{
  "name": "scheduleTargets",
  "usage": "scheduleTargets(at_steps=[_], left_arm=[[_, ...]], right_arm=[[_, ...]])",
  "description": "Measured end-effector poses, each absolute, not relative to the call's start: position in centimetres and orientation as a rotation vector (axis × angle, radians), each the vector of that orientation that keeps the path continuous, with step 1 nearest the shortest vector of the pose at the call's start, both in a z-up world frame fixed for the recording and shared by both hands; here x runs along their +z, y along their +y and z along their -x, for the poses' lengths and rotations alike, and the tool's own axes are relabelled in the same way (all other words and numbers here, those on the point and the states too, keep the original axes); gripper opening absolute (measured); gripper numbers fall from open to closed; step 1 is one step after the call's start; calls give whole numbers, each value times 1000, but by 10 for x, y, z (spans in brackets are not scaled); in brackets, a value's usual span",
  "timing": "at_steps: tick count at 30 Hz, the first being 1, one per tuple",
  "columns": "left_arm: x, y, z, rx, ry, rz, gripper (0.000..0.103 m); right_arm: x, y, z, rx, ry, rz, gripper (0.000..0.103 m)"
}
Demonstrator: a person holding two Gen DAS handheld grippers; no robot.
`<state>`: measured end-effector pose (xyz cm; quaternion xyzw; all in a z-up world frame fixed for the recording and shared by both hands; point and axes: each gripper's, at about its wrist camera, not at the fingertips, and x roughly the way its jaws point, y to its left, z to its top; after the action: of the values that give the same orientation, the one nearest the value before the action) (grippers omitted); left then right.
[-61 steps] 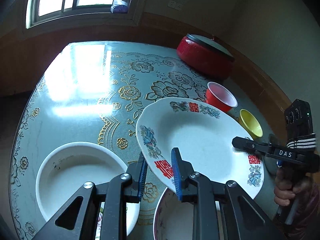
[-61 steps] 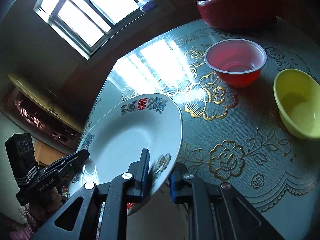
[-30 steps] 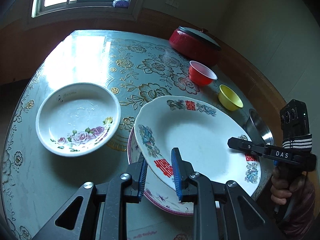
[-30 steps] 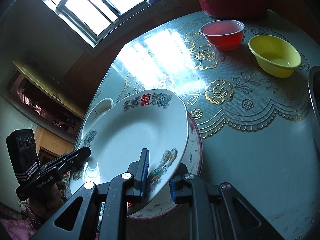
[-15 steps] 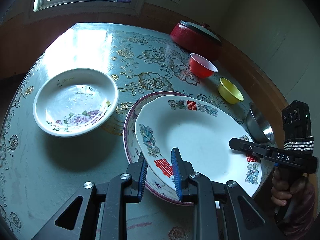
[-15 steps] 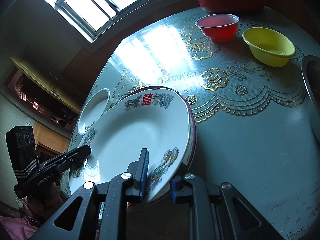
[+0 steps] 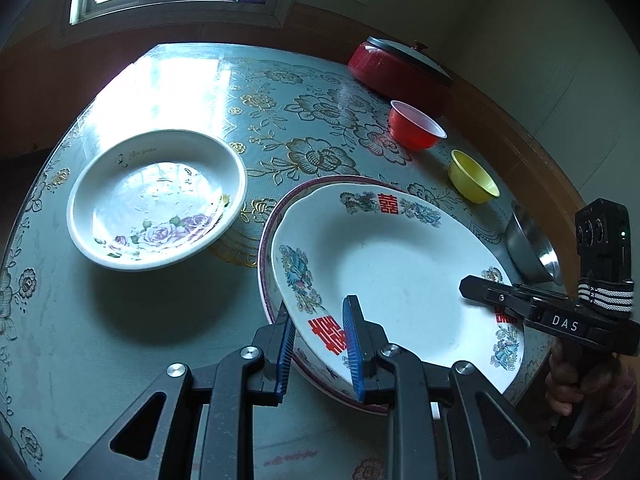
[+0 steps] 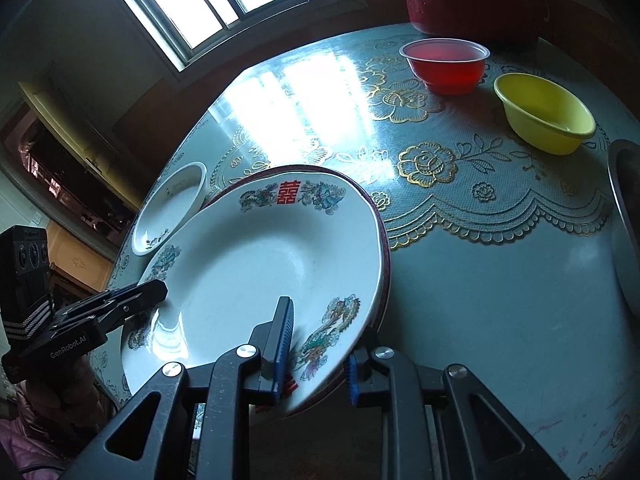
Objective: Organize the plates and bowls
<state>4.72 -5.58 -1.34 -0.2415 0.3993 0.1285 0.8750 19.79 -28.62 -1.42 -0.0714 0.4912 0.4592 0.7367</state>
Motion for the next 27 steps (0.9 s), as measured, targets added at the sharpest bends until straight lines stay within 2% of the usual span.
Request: scheduleTargets(at_steps=[14,27], left_arm=[[-14,-56,-54,293,855,462,26],[-12,-53,-46,308,872,472,25]], right_arm=[[-14,-277,-195,968,1046,279,29],[-4,-290,-196,991,1044,260,29]])
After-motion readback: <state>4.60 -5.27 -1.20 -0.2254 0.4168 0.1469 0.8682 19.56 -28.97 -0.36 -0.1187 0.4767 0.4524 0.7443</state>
